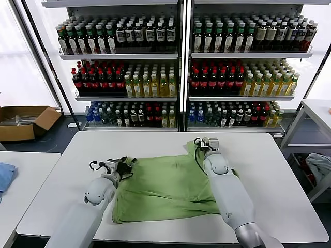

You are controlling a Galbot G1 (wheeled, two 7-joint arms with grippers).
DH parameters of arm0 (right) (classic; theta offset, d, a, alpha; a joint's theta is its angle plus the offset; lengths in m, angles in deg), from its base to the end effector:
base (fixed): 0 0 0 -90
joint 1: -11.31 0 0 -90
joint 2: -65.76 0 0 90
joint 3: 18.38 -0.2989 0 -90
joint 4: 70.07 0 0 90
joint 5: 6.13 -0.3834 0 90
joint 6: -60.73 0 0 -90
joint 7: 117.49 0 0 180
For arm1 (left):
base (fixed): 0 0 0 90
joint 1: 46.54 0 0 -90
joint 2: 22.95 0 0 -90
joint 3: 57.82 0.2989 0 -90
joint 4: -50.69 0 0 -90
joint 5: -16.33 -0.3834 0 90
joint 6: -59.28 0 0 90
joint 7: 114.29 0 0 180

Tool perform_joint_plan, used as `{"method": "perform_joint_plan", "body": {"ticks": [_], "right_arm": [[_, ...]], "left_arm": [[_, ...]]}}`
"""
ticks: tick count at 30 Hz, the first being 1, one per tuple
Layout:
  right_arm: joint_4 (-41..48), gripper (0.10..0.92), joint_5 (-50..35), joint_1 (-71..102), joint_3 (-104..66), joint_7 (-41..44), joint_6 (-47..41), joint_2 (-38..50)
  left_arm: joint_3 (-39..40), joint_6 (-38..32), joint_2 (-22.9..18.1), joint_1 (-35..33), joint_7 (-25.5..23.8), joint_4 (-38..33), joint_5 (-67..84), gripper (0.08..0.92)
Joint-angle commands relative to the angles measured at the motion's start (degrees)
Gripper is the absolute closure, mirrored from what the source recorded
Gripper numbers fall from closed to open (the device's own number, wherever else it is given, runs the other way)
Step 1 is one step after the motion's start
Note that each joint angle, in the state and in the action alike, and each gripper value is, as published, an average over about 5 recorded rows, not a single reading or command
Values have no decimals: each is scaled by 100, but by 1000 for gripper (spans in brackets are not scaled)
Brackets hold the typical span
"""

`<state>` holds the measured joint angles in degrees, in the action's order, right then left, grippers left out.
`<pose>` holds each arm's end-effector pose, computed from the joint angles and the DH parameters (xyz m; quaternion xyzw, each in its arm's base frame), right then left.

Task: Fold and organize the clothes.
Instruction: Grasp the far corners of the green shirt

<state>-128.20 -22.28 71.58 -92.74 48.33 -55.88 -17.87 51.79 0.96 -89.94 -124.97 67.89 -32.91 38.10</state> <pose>0.5242 0.0316 -0.2856 -0.0321 -0.9634 0.0296 0.2646 0.4247 0.0158 -0.2850 -0.1012 -0.9505 -0.0744 0.2842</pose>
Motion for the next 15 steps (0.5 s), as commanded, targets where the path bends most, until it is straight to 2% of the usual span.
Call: {"method": "perform_joint_plan", "body": {"ticks": [1, 9, 12, 15], "right_arm": [[-252, 538, -39, 281, 11, -46, -64, -12], [-647, 772, -119, 337, -16, -136, 64, 25], [-919, 858, -169, 381, -34, -155, 125, 69], [-1259, 912, -232, 438, -57, -153, 247, 138]], "left_arm": [[-60, 26, -17, -319, -19, -188, 103, 658], [-135, -279, -112, -243, 83, -201, 147, 879], [-166, -537, -161, -219, 151, -203, 141, 909], [-204, -838, -196, -193, 245, -233, 121, 910]]}}
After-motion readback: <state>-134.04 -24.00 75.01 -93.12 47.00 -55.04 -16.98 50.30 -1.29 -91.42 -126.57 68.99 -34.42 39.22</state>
